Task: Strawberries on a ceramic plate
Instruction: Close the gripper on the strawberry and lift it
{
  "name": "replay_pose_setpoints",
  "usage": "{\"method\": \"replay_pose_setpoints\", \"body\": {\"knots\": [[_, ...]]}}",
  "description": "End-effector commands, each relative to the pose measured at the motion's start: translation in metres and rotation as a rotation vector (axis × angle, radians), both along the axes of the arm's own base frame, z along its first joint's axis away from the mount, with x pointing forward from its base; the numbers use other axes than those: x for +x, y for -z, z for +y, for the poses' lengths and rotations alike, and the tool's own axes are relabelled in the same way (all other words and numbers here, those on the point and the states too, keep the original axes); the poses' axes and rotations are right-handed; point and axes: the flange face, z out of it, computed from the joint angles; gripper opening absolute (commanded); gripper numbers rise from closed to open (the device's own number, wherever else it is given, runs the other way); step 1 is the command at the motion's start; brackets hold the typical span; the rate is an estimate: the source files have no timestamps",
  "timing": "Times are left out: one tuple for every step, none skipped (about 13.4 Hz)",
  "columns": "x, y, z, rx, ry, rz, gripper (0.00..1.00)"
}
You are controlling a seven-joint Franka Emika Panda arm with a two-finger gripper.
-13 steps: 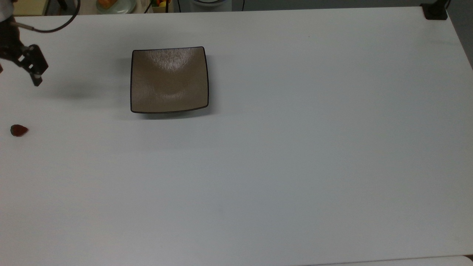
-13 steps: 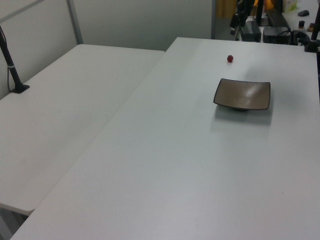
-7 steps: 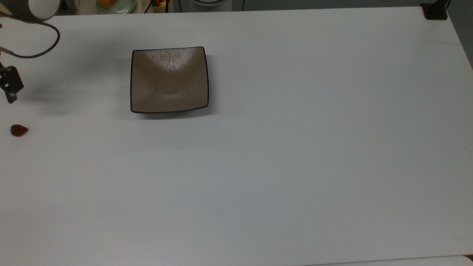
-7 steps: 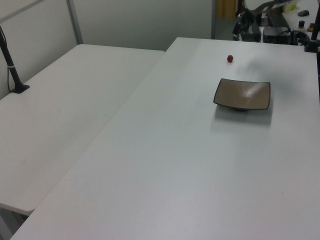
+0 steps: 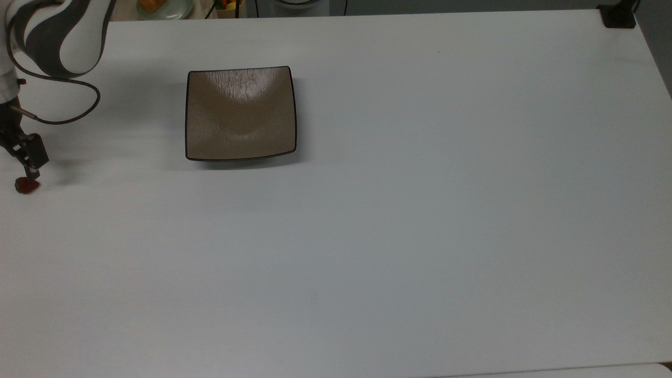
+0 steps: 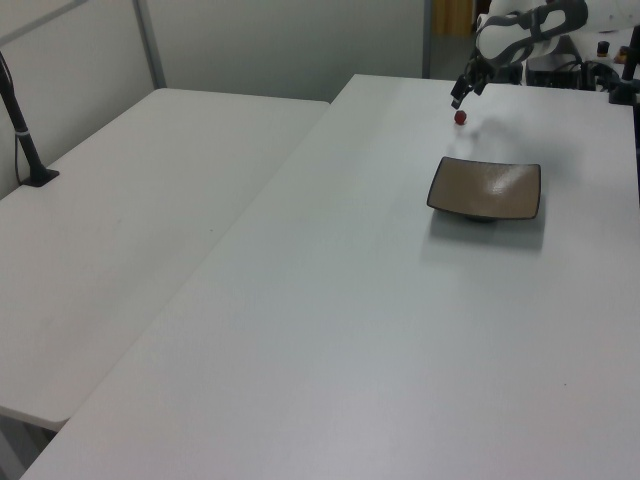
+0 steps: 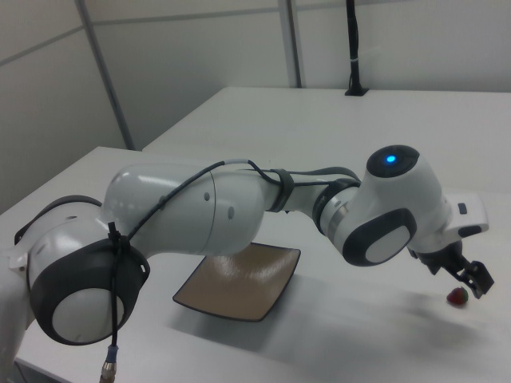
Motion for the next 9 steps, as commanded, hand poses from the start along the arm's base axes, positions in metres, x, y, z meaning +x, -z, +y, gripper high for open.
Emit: {"method": "replay_pose_setpoints", "body": {"knots": [[0.008,0.013,0.003,-0.001,0.018,-0.043,1.0],[0.009,0.026,0.003,-0.005,0.019,-0.048,1.0],[0.01,0.032,0.004,-0.014,0.018,-0.057,0.99],[0.011,0.036,0.003,-0.02,0.018,-0.063,0.97],[0.012,0.036,0.004,-0.025,0.016,-0.07,0.9],[0.012,0.036,0.004,-0.027,0.013,-0.071,0.86],[0.011,0.038,0.004,-0.027,0.011,-0.066,0.76],[0.011,0.038,0.004,-0.026,0.013,-0.068,0.64],[0.011,0.038,0.004,-0.025,0.013,-0.067,0.53]]}}
